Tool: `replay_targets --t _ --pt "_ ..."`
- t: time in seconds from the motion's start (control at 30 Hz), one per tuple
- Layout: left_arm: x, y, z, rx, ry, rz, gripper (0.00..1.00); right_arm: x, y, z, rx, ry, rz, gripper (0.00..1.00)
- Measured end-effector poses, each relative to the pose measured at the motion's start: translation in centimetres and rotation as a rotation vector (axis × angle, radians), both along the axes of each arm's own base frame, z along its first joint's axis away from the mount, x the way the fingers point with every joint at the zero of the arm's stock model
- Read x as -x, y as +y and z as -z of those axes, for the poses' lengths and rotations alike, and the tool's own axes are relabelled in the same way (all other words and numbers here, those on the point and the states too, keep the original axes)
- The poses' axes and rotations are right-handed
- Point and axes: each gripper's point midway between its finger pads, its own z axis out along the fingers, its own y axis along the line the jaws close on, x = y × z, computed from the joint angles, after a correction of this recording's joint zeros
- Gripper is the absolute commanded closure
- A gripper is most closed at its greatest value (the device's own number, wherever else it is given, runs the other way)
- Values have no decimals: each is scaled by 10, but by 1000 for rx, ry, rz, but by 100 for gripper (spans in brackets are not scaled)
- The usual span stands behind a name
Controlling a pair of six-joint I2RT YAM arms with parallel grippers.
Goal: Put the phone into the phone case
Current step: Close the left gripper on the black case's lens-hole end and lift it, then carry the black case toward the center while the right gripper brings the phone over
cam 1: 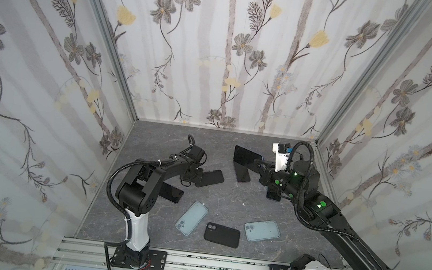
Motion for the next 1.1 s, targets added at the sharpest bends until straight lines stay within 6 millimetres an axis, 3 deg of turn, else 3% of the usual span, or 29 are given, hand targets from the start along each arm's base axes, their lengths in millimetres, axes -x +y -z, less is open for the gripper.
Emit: replay_targets --t 0.83,0.97,1.1 --pt "-14 -17 -1 -28 -33 51 90 -6 3 18 25 73 9 100" --pt "-14 -17 -1 -28 -34 50 88 -7 4 22 27 90 11 100" --pt "-14 -20 -5 -8 -36 45 79 -9 4 23 24 112 19 100"
